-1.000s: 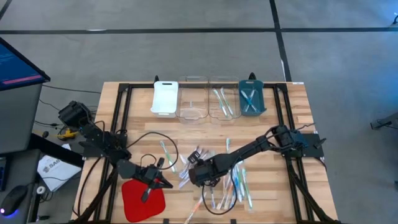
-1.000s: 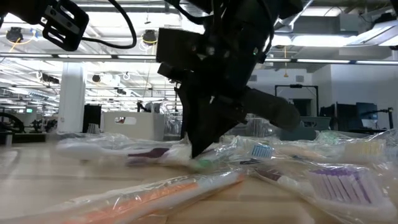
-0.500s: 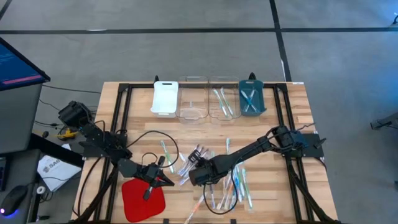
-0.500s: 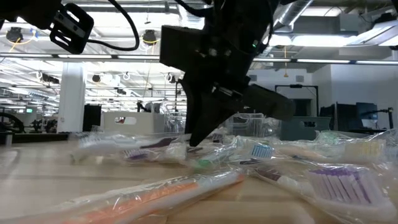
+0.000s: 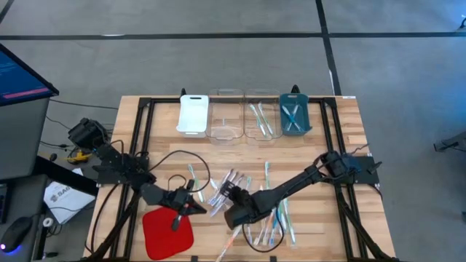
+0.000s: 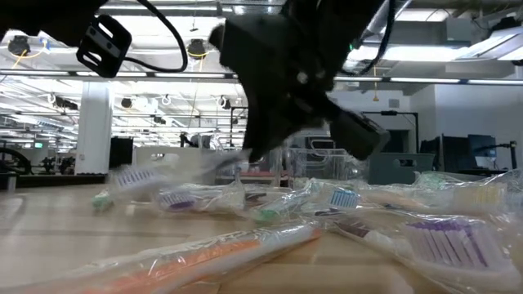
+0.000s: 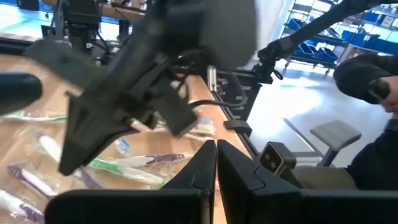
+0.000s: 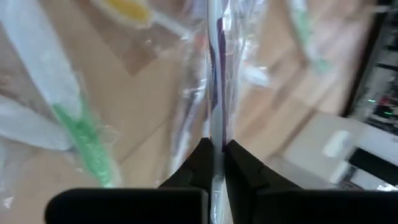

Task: Pick & Place Toothbrushes
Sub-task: Put the violet toothbrush into the white bin

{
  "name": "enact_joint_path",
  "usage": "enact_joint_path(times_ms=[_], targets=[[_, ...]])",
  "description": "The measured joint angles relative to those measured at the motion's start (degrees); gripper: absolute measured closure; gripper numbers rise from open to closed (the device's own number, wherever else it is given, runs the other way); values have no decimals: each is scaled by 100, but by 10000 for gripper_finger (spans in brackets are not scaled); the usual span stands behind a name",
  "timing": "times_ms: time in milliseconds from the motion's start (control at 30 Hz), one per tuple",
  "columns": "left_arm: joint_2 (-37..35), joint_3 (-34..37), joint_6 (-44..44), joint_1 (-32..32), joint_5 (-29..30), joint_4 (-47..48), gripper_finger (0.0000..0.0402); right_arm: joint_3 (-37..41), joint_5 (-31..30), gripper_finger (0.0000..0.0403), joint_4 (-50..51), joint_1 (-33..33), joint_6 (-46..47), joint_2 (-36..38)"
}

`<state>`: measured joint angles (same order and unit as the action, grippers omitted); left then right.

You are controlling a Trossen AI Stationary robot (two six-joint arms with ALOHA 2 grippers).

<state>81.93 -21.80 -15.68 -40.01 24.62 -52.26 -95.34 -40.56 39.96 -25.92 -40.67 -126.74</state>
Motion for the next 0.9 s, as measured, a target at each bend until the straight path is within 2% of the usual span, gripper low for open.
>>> enact_joint_path(times_ms=[267, 400, 567, 767, 900], targets=[[0, 4, -138, 286, -22, 674, 394, -682, -203, 391, -10, -280, 16, 11], [-27, 7, -354, 546, -481, 733, 394, -873, -364, 391, -23, -478, 189, 11], [-278, 43, -447, 876, -881, 731, 394, -891, -1107, 391, -59, -762, 371, 13], [-720, 403, -1417, 1980, -2897, 713, 394, -829, -2224, 391, -269, -993, 848, 11], [-952, 641, -2400, 2851, -4017, 725, 394, -829, -2365, 391, -270, -1018, 917, -8]])
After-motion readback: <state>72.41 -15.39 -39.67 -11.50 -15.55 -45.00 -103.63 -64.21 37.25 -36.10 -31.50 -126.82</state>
